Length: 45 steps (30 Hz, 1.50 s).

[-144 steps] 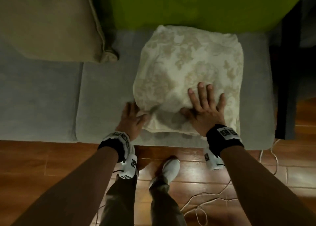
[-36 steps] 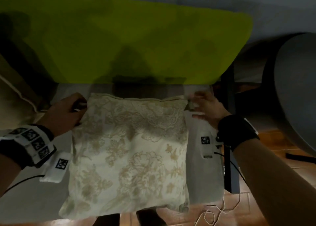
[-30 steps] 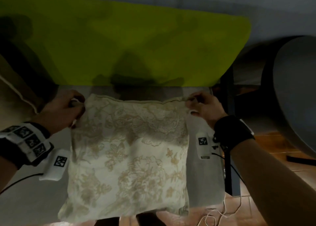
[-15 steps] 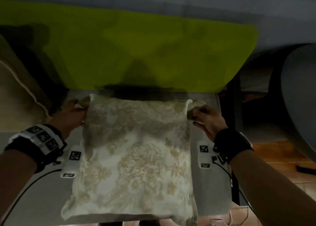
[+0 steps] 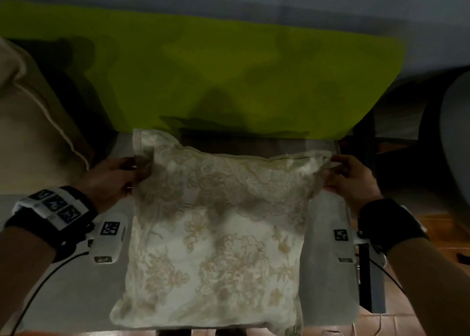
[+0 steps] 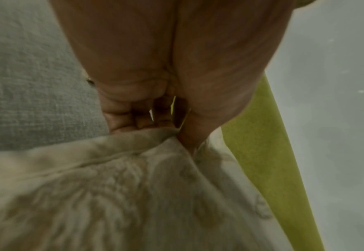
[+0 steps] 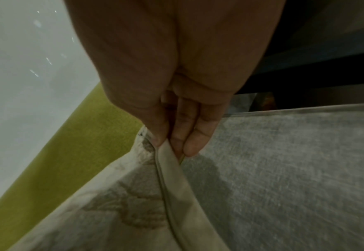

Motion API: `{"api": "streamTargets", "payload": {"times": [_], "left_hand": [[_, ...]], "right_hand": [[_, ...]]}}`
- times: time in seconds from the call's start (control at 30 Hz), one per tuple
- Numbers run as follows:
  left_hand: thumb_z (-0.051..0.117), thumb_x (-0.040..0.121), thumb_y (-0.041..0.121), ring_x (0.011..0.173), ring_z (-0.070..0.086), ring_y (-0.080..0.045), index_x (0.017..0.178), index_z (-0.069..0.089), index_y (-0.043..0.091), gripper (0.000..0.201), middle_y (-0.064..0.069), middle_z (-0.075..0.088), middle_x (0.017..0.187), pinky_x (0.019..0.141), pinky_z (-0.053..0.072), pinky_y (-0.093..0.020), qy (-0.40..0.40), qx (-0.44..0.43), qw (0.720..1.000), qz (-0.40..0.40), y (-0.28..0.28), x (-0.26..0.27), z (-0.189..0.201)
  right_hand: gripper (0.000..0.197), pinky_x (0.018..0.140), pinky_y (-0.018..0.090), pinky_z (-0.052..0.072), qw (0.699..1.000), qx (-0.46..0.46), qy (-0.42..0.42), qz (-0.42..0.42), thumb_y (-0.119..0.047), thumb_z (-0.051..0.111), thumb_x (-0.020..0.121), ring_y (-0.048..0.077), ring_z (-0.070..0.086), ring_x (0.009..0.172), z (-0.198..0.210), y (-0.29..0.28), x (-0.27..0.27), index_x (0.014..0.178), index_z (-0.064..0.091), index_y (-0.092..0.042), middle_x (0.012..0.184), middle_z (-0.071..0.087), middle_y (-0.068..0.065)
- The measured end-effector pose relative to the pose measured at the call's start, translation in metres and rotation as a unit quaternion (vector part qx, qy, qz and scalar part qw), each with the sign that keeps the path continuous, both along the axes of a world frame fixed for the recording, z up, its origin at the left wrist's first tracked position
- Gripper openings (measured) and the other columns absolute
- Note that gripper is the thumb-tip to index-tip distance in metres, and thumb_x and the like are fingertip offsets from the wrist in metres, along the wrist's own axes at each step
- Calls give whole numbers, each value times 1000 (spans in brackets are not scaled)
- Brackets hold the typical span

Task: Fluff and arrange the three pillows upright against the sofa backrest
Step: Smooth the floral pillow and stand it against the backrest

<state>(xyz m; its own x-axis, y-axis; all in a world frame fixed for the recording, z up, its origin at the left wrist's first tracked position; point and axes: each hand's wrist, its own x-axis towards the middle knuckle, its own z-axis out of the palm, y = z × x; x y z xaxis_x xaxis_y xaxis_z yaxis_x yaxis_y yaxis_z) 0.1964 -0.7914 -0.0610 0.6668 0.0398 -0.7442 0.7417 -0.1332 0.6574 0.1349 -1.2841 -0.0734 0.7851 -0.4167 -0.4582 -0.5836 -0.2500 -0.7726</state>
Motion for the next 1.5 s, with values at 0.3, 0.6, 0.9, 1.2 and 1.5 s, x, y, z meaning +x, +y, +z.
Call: {"api": "streamTargets", "payload": {"times": [0.3,0.6,0.9,1.2,1.5], "left_hand": [[63,97,24,58,66,-15,76,66,10,25,1,68,56,72,53,-34,-24,103,993,47,-9,-1,1],[41,93,57,143,30,-36,152,35,25,67,-12,32,157,117,26,-46,-285,346,860,-243,-47,-2,31],[23,73,97,151,-24,-25,140,-30,62,93,16,-38,158,118,2,-64,-145,338,757,-540,-87,-30,-19],[7,77,94,151,-23,-17,141,-27,63,79,21,-38,155,119,-4,-61,-51,308,726,-613,-87,-10,-40],[7,71,98,149,26,-16,157,-5,45,102,15,15,166,120,13,-52,-39,354,633,-687,-47,37,22]], "right_hand": [[36,72,44,64,999,-23,6,-24,2,71,91,32,68,83,4,3,-2,114,52,-18,89,65,13],[57,117,48,32,901,-303,-103,294,-44,57,101,31,34,147,34,69,-14,152,40,-24,161,37,8],[80,122,61,-8,772,-285,30,568,-85,22,91,23,-37,149,-30,107,-18,150,-25,-57,159,-42,-18],[80,124,59,-6,761,-264,68,589,-89,13,88,20,-29,153,-54,90,-18,147,-31,-57,161,-37,-18],[101,120,66,-10,777,-261,216,531,-98,-4,71,17,-7,158,-17,49,0,158,-11,-48,169,-10,-18]]}}
